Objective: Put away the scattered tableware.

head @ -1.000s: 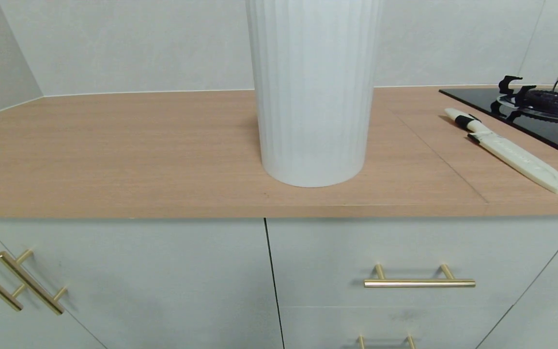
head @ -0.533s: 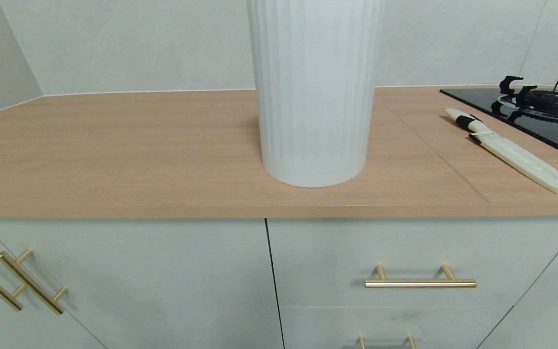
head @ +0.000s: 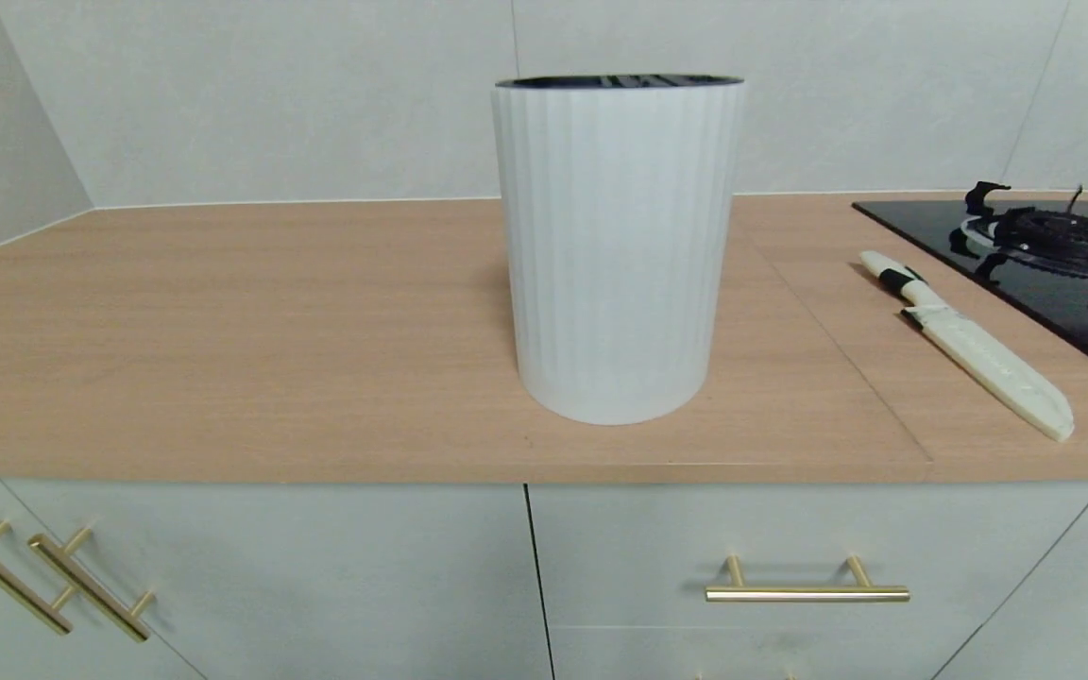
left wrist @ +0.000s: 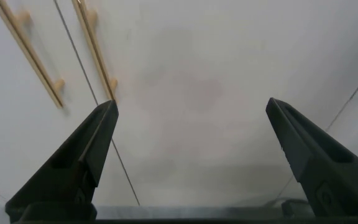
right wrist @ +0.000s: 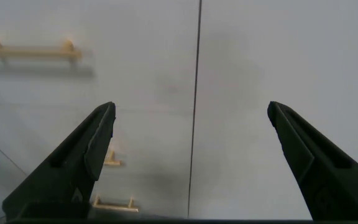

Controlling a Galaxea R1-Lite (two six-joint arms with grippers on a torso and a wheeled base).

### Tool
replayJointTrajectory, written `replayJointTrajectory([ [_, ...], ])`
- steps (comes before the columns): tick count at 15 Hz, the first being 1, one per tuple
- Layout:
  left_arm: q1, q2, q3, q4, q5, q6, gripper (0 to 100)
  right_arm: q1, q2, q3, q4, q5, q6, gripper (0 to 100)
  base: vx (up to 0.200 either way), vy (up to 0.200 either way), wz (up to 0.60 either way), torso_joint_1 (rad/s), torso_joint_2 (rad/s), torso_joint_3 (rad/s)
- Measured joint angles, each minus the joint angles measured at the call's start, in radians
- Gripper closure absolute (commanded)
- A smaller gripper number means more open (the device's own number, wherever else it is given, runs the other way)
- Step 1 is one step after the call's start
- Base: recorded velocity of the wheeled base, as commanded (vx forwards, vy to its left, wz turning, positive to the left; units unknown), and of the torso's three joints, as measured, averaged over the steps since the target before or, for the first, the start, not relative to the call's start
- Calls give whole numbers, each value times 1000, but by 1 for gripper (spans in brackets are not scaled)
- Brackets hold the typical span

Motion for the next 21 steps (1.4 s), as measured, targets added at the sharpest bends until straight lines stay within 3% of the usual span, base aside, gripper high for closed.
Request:
replayJointTrajectory([
  [21, 0, 0, 0, 0, 0, 0, 0, 0, 0, 0, 0, -1, 0, 0, 0, 0, 0, 209, -500, -287],
])
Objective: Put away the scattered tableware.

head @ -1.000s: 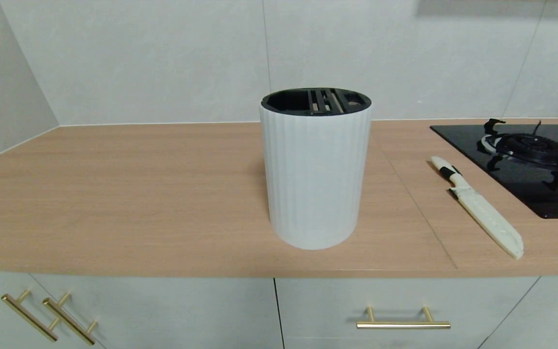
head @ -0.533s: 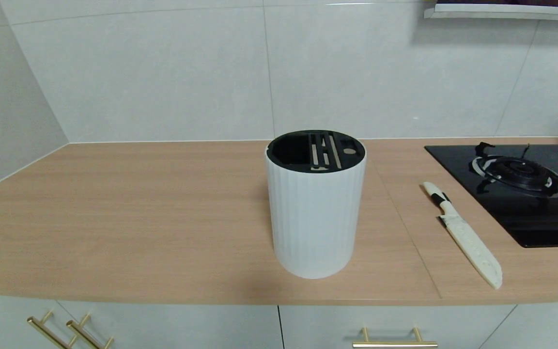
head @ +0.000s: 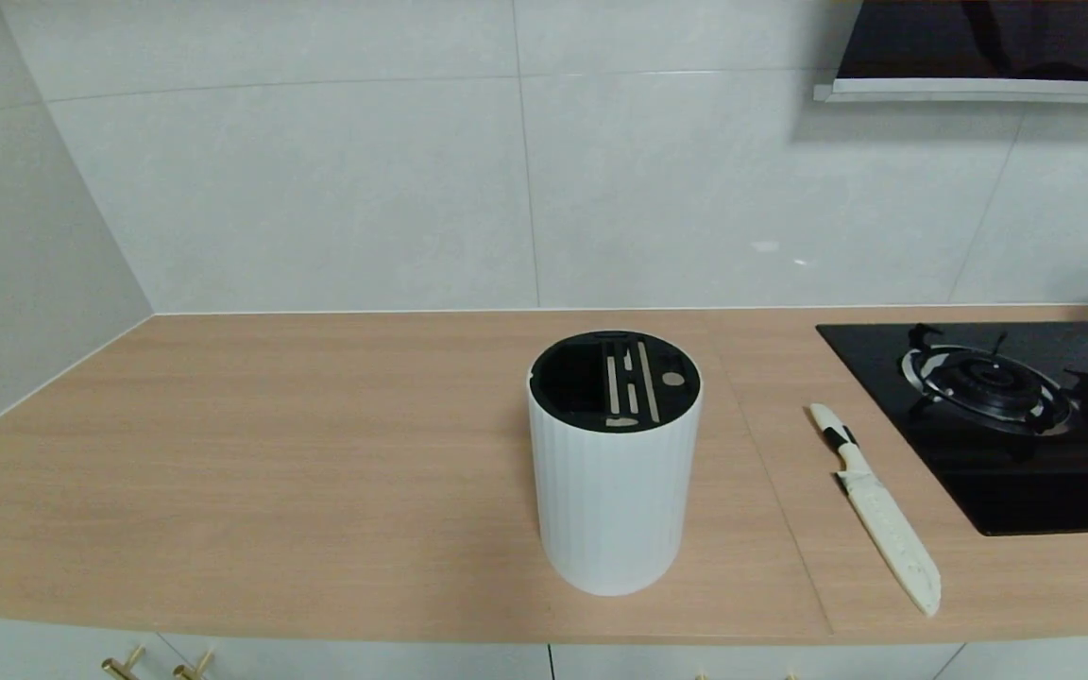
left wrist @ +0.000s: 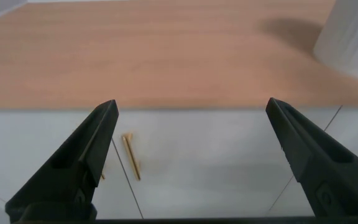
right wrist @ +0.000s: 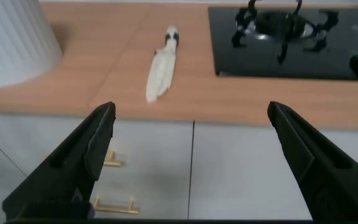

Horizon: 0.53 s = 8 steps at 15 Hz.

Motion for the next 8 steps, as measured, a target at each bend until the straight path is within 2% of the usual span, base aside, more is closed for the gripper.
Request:
replayJointTrajectory([
  [5, 0, 0, 0, 0, 0, 0, 0, -1, 0, 0, 0, 0, 0, 0, 0, 0, 0, 271, -590, -324],
  [8, 0, 0, 0, 0, 0, 0, 0, 0, 0, 0, 0, 0, 0, 0, 0, 0, 0, 237, -479, -250],
])
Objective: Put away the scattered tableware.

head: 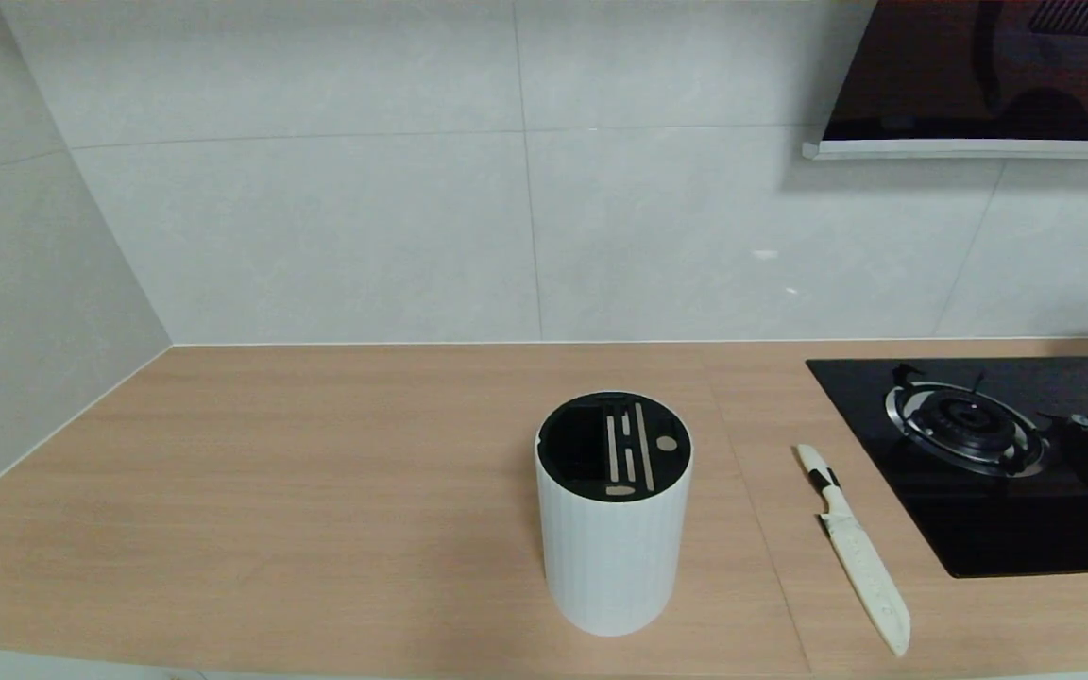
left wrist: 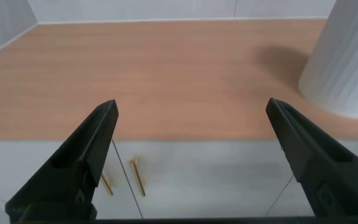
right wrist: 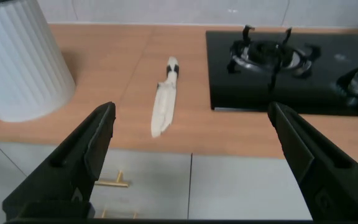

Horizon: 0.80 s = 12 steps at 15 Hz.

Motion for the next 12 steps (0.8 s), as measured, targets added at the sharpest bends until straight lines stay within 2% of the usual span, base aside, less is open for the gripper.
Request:
replayJointTrajectory([
  [3, 0, 0, 0, 0, 0, 0, 0, 0, 0, 0, 0, 0, 1, 0, 0, 0, 0, 108, -220, -120],
  [12, 0, 0, 0, 0, 0, 0, 0, 0, 0, 0, 0, 0, -11, 0, 0, 0, 0, 0, 0, 0],
])
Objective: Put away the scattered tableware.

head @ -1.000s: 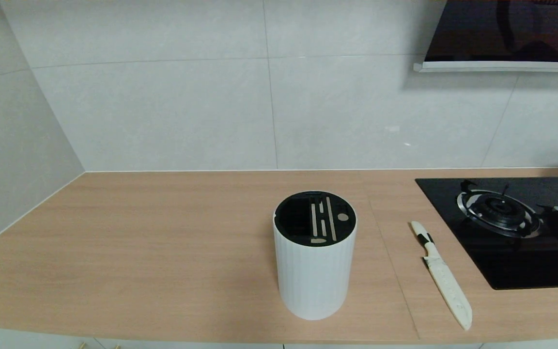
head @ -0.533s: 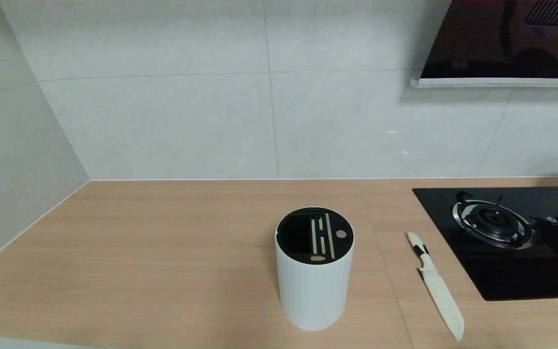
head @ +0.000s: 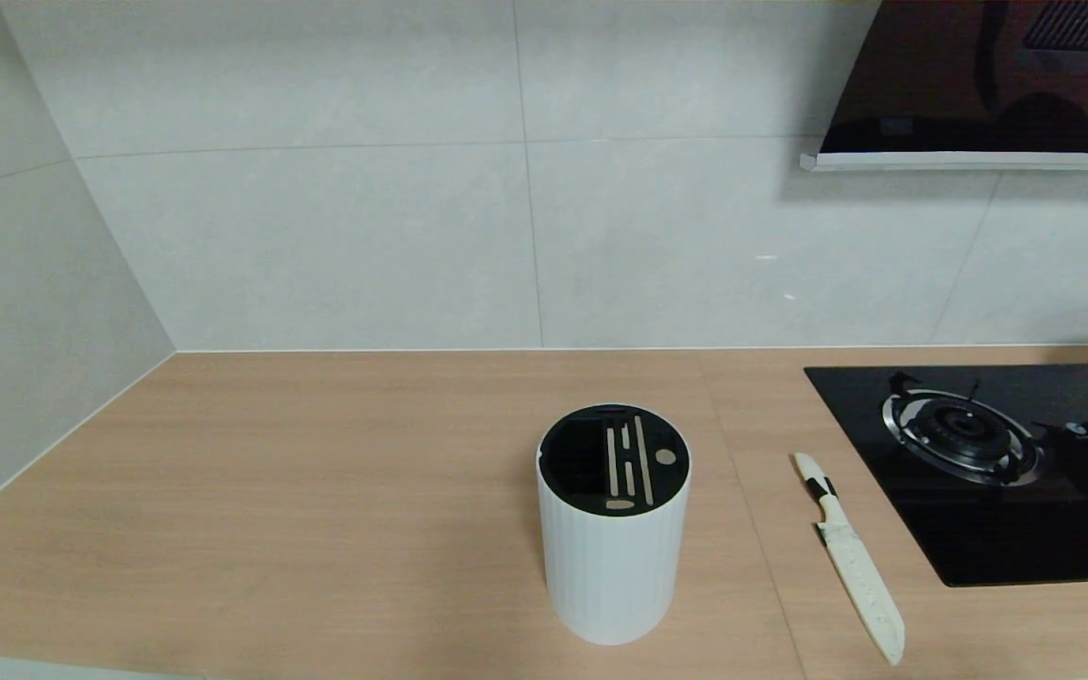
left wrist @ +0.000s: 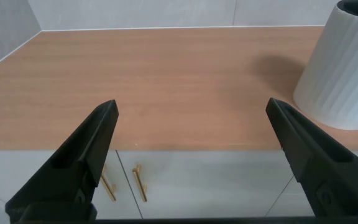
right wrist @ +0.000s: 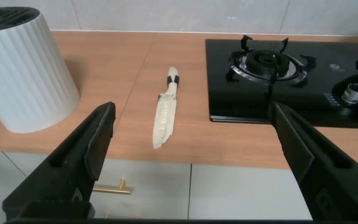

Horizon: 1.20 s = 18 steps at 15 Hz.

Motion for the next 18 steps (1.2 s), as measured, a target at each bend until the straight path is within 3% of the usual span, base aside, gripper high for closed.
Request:
replayJointTrajectory([
  [6, 0, 0, 0, 0, 0, 0, 0, 27, 68, -134, 11, 3, -5, 0, 0, 0, 0, 0, 0, 0],
  [18, 0, 0, 0, 0, 0, 0, 0, 170, 794, -414, -30, 41, 5, 0, 0, 0, 0, 0, 0, 0],
])
